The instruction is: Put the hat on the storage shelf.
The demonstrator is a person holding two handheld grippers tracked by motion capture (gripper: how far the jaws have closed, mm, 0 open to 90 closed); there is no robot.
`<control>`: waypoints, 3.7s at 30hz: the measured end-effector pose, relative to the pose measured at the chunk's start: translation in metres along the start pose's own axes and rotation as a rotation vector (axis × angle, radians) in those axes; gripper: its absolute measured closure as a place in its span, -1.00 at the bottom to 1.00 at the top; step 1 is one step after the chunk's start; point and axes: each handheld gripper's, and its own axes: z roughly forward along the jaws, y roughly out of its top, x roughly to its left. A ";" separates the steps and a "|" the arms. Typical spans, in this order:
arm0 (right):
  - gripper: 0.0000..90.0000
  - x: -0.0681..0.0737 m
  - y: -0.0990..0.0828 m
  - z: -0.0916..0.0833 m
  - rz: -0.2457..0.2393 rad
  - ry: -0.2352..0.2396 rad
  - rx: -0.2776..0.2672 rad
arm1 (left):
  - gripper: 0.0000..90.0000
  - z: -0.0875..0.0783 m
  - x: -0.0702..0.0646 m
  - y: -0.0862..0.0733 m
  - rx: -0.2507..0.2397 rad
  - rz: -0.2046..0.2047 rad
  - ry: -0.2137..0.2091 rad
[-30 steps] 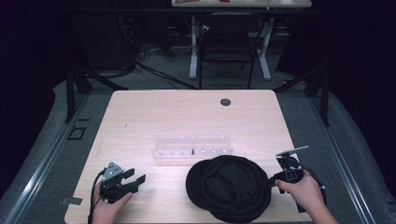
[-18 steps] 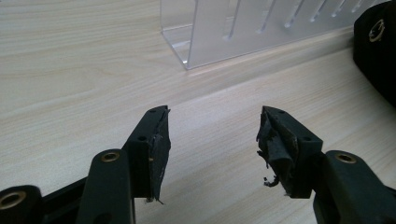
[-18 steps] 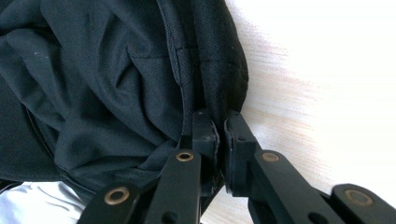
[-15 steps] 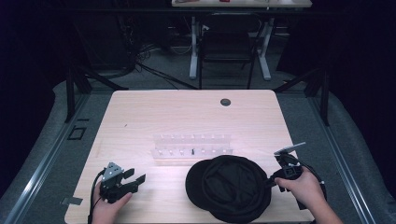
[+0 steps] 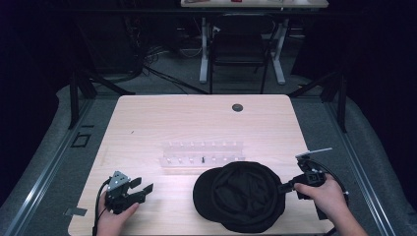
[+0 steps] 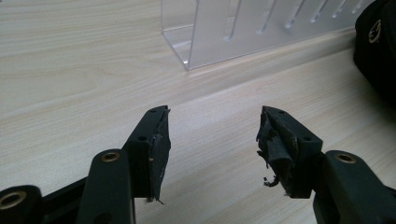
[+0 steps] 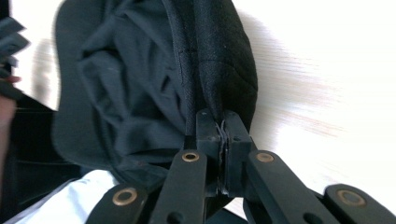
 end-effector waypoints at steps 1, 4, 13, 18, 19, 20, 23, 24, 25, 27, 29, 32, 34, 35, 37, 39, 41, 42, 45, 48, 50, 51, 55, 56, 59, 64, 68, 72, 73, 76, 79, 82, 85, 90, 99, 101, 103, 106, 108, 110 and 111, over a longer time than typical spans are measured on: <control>0.96 0.000 0.000 -0.001 0.003 0.013 -0.001 | -0.03 0.000 0.000 0.000 0.000 0.000 0.001; 0.96 0.002 -0.001 -0.005 0.019 0.046 -0.015 | -0.03 0.000 0.000 0.000 -0.004 -0.002 0.003; 0.96 0.012 0.000 -0.017 0.015 0.157 -0.039 | -0.03 0.000 0.000 0.000 0.000 -0.001 0.001; 0.96 0.017 0.001 -0.023 0.008 0.227 -0.045 | -0.03 0.000 0.000 0.000 -0.005 -0.003 0.003; 0.96 0.020 0.001 -0.023 0.023 0.242 -0.072 | -0.03 0.000 0.000 0.000 -0.004 -0.002 0.003; 0.96 0.021 0.001 -0.025 0.014 0.249 -0.068 | -0.03 0.000 0.000 0.000 -0.004 -0.003 0.003; 0.96 0.027 0.002 -0.030 -0.001 0.285 -0.076 | -0.03 0.000 0.000 0.000 -0.001 -0.001 0.002; 0.97 0.028 0.002 -0.031 -0.005 0.291 -0.078 | -0.03 0.000 0.000 0.000 -0.001 -0.001 0.002; 0.97 0.028 0.002 -0.031 -0.005 0.291 -0.078 | -0.03 0.000 0.000 0.000 -0.001 -0.001 0.002; 0.97 0.032 0.002 -0.031 0.003 0.308 -0.088 | -0.03 0.000 0.000 0.000 0.000 -0.002 0.003; 0.97 0.035 0.003 -0.033 -0.009 0.332 -0.076 | -0.03 0.000 0.000 0.000 -0.005 -0.002 0.004; 0.97 0.041 0.005 -0.035 -0.016 0.366 -0.083 | -0.03 0.000 0.000 0.000 -0.007 -0.007 0.004; 0.97 0.045 0.006 -0.036 -0.012 0.385 -0.094 | -0.03 0.000 0.000 0.000 -0.004 -0.005 0.005; 0.97 0.047 0.006 -0.037 -0.012 0.389 -0.099 | -0.03 0.000 0.000 0.000 -0.005 -0.005 0.004; 0.97 0.047 0.007 -0.038 -0.028 0.397 -0.093 | -0.03 -0.001 0.000 0.000 -0.005 -0.005 0.004; 0.97 0.051 0.007 -0.039 -0.027 0.405 -0.098 | -0.03 0.000 0.000 0.000 -0.005 -0.005 0.004; 0.97 0.054 0.008 -0.040 -0.028 0.415 -0.100 | -0.03 0.000 0.000 0.000 -0.006 -0.005 0.003; 0.97 0.056 0.008 -0.040 -0.029 0.421 -0.102 | -0.03 0.000 0.000 0.000 -0.005 -0.005 0.004; 0.97 0.057 0.009 -0.041 -0.031 0.436 -0.105 | -0.03 0.000 0.000 0.000 -0.007 -0.007 0.004; 0.97 0.060 0.009 -0.043 -0.042 0.450 -0.109 | -0.02 0.000 0.001 -0.001 -0.004 -0.008 0.005; 0.97 0.062 0.009 -0.045 -0.042 0.464 -0.119 | -0.03 0.000 0.000 -0.001 -0.004 -0.008 0.005; 0.97 0.063 0.009 -0.047 -0.047 0.465 -0.121 | -0.03 0.000 0.000 -0.001 -0.005 -0.007 0.005; 0.97 0.067 0.010 -0.052 -0.052 0.480 -0.132 | -0.03 0.000 0.000 -0.001 -0.010 -0.010 0.007; 0.97 0.068 0.011 -0.055 -0.061 0.479 -0.138 | -0.03 0.000 0.000 -0.001 -0.011 -0.011 0.008; 0.97 0.070 0.011 -0.057 -0.063 0.483 -0.150 | -0.03 -0.001 0.000 -0.001 -0.011 -0.010 0.008; 0.97 0.072 0.012 -0.065 -0.070 0.483 -0.161 | -0.03 0.000 0.000 -0.001 -0.013 -0.010 0.008; 0.97 0.075 0.013 -0.069 -0.071 0.486 -0.169 | -0.03 -0.001 0.000 0.000 -0.011 -0.010 0.006; 0.97 0.076 0.014 -0.072 -0.078 0.488 -0.180 | -0.03 -0.001 0.000 0.000 -0.011 -0.011 0.006; 0.97 0.077 0.014 -0.073 -0.077 0.490 -0.181 | -0.03 -0.001 0.000 0.000 -0.010 -0.010 0.006; 0.97 0.078 0.014 -0.077 -0.080 0.490 -0.183 | -0.03 -0.001 0.000 0.000 -0.010 -0.009 0.007; 0.97 0.079 0.015 -0.080 -0.071 0.488 -0.196 | -0.03 -0.001 0.000 0.000 -0.011 -0.010 0.006; 0.97 0.080 0.016 -0.083 -0.074 0.494 -0.199 | -0.03 -0.001 0.000 0.000 -0.011 -0.009 0.007; 0.97 0.082 0.017 -0.088 -0.077 0.492 -0.210 | -0.03 0.000 0.000 0.000 -0.013 -0.010 0.011; 0.97 0.088 0.019 -0.099 -0.088 0.504 -0.227 | -0.03 -0.001 0.000 0.000 -0.016 -0.012 0.013; 0.97 0.100 0.024 -0.111 -0.099 0.518 -0.247 | -0.03 -0.001 0.000 0.000 -0.017 -0.010 0.015; 0.97 0.103 0.026 -0.113 -0.096 0.521 -0.250 | -0.03 -0.001 0.000 0.000 -0.019 -0.012 0.016; 0.97 0.106 0.028 -0.115 -0.102 0.518 -0.253 | -0.03 -0.002 0.000 0.000 -0.022 -0.014 0.017; 0.97 0.110 0.031 -0.117 -0.104 0.515 -0.254 | -0.03 -0.002 0.000 0.000 -0.023 -0.013 0.017; 0.97 0.113 0.033 -0.119 -0.100 0.518 -0.259 | -0.03 -0.001 0.000 0.000 -0.023 -0.012 0.015; 0.97 0.114 0.035 -0.120 -0.104 0.526 -0.256 | -0.03 -0.001 0.000 0.000 -0.022 -0.010 0.013; 0.97 0.115 0.036 -0.120 -0.107 0.526 -0.257 | -0.03 -0.001 0.000 0.000 -0.022 -0.010 0.013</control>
